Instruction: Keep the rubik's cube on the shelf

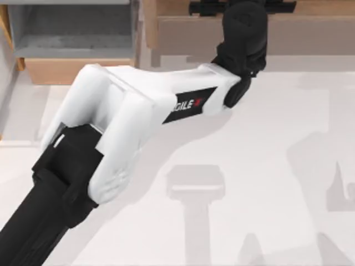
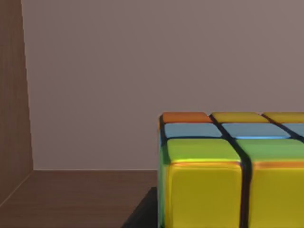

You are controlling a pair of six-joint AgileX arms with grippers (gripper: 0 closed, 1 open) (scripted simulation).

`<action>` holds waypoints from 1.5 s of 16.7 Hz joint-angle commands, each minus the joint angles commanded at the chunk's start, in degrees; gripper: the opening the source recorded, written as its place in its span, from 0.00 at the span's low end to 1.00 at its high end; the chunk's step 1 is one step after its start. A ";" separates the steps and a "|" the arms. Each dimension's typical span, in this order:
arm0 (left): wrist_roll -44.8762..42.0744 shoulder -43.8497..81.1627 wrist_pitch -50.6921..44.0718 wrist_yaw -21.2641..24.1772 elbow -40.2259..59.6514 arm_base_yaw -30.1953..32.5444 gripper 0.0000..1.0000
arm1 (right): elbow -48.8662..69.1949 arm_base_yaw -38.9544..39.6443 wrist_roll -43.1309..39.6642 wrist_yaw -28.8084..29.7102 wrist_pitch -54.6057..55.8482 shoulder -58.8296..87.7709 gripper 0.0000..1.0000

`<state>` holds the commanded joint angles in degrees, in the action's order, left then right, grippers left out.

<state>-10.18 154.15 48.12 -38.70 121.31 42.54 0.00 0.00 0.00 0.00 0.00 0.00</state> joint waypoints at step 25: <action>-0.54 -0.53 0.18 0.51 -0.28 0.67 1.00 | 0.00 0.00 0.00 0.00 0.00 0.00 1.00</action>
<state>-10.72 153.63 48.30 -38.19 121.03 43.21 0.00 0.00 0.00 0.00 0.00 0.00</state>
